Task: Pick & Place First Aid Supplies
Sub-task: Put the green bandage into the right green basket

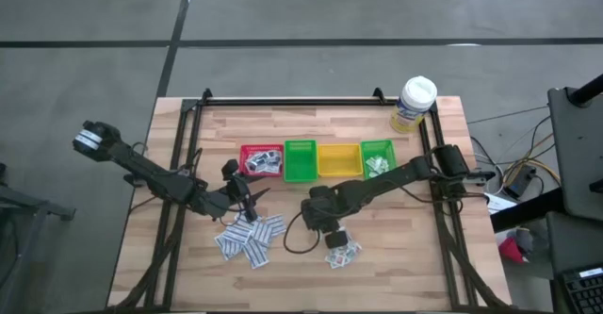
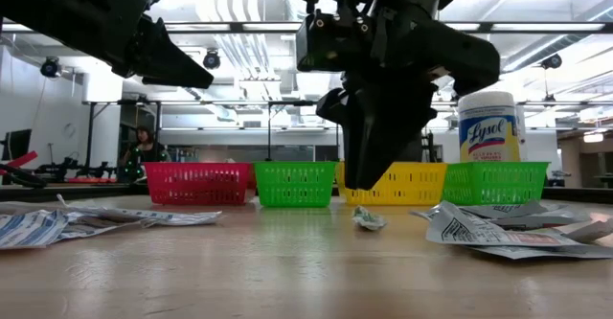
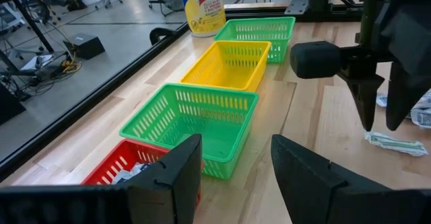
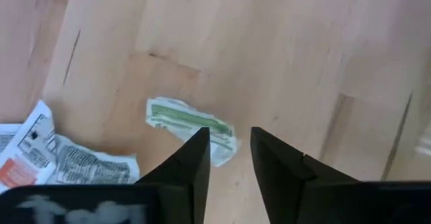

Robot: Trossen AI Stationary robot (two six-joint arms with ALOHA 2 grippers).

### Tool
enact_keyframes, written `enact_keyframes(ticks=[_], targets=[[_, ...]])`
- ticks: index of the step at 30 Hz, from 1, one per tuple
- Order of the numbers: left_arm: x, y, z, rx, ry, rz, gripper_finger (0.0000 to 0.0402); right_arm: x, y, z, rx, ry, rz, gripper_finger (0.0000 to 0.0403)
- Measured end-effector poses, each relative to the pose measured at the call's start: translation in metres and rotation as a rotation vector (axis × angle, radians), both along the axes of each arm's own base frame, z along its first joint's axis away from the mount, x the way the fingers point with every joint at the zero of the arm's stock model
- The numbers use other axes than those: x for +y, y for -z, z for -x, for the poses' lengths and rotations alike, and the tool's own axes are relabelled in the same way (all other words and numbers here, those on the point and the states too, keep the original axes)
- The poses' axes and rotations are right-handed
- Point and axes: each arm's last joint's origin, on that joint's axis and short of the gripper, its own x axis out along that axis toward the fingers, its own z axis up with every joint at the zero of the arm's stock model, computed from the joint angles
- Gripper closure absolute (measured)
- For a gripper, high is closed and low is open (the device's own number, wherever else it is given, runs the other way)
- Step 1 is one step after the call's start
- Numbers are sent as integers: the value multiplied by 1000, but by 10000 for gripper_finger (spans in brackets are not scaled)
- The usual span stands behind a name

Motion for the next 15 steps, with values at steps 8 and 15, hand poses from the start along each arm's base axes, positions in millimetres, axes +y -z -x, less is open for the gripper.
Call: enact_keyframes(ticks=[8,15], targets=[[0,0,0,-1,0,1,221,0,16,-3,18,-10,19,295],[0,0,0,-1,0,1,221,-2,25,-4,45,-8,26,305]])
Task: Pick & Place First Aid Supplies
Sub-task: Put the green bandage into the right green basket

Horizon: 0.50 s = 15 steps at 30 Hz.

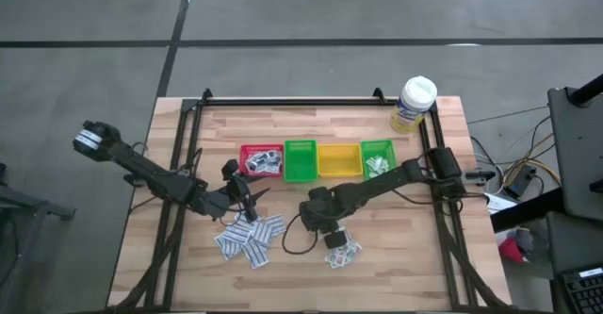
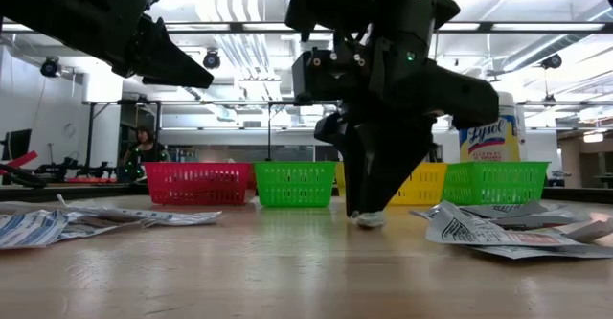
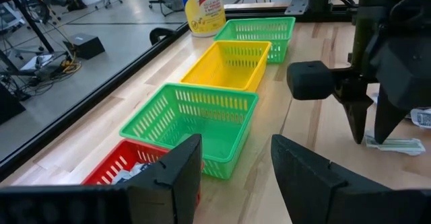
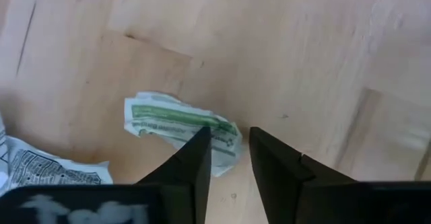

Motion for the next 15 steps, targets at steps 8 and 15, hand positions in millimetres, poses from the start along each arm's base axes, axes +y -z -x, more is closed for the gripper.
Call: enact_keyframes(ticks=[8,15], targets=[[0,0,0,0,0,0,221,0,0,1,3,2,3,338],[0,0,0,0,1,0,221,0,-3,0,7,1,0,362]])
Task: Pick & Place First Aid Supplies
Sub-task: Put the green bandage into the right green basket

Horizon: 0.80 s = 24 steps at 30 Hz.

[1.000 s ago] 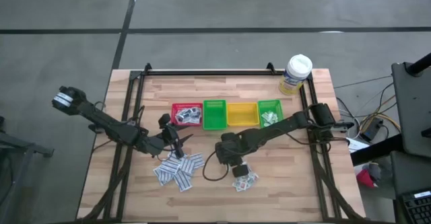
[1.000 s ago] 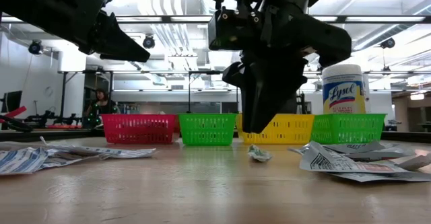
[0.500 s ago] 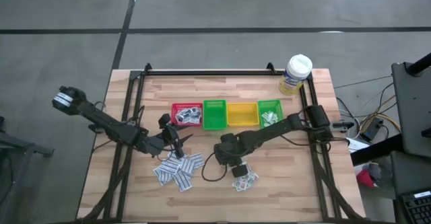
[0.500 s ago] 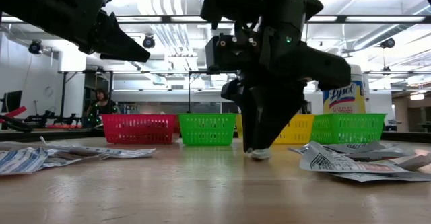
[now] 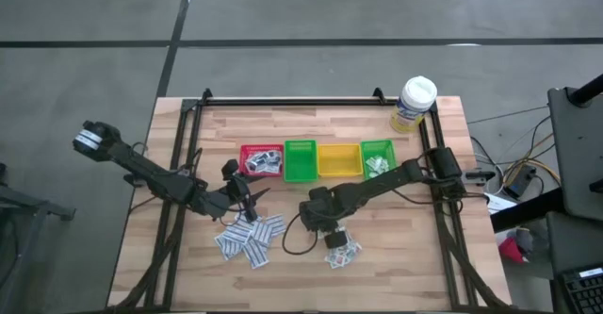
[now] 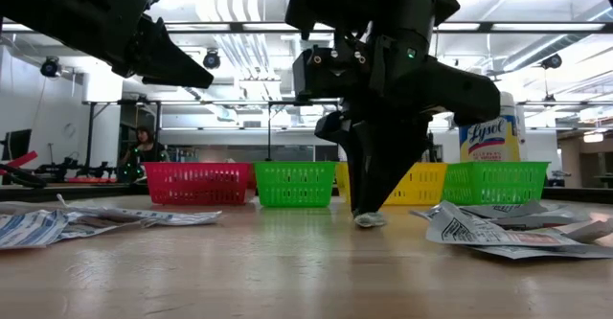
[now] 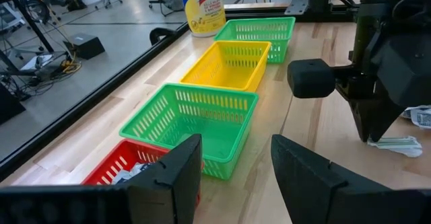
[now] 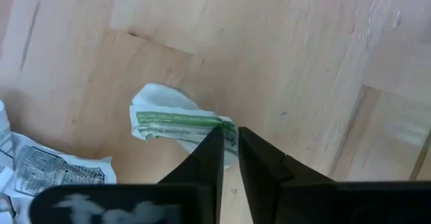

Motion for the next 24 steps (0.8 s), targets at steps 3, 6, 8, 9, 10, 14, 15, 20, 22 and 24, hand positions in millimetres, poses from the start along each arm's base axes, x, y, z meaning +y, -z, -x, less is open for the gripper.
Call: enact_keyframes(ticks=[3,6,8,9,10,14,15,20,22,24], targets=[[0,0,0,0,0,0,221,0,-3,-1,5,0,1,368],[0,0,0,0,0,0,221,0,-5,-1,5,0,2,375],[0,0,0,0,0,0,221,0,-6,-1,15,0,5,381],[0,0,0,0,0,0,221,0,-6,-1,18,0,5,384],[0,0,0,0,0,0,221,0,-7,-1,16,0,5,389],[0,0,0,0,0,0,221,0,-7,-1,15,0,5,394],[0,0,0,0,0,0,221,0,-7,-1,16,1,6,394],[0,0,0,0,0,0,221,0,-10,0,11,21,7,394],[0,0,0,0,0,0,221,-1,-14,1,11,34,17,394],[0,0,0,1,0,-1,221,-2,-18,1,6,66,51,394]])
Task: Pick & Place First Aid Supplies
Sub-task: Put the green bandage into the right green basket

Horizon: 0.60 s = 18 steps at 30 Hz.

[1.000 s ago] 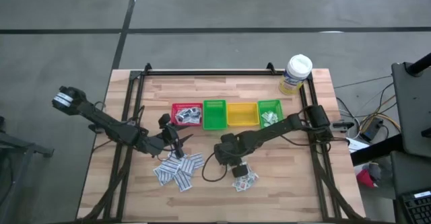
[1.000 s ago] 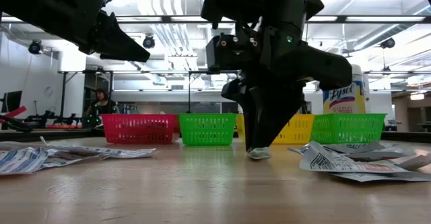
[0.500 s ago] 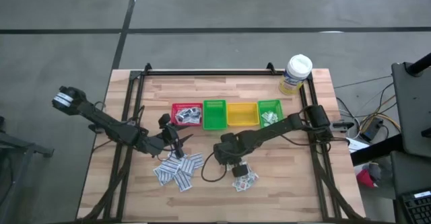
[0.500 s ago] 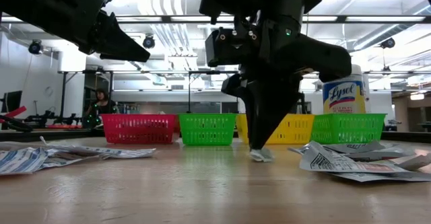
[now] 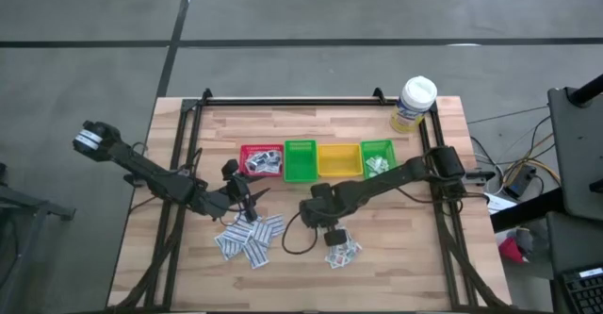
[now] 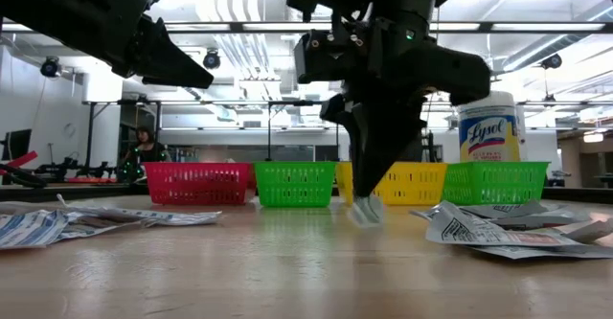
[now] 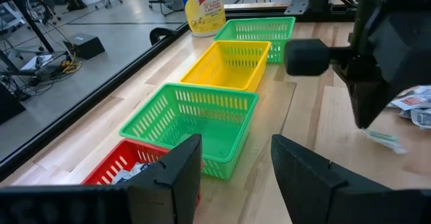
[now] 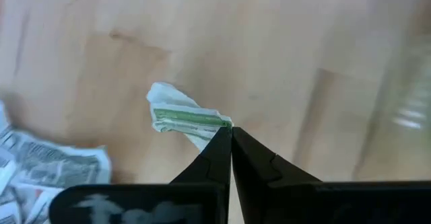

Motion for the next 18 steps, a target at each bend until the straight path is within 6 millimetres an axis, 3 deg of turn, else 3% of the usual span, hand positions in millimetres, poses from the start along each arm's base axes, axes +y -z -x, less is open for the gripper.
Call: enact_keyframes(ticks=[7,18], targets=[[0,0,0,0,0,0,221,-1,-10,-2,7,31,18,394],[0,0,0,0,0,0,221,3,-5,1,54,-62,-108,394]])
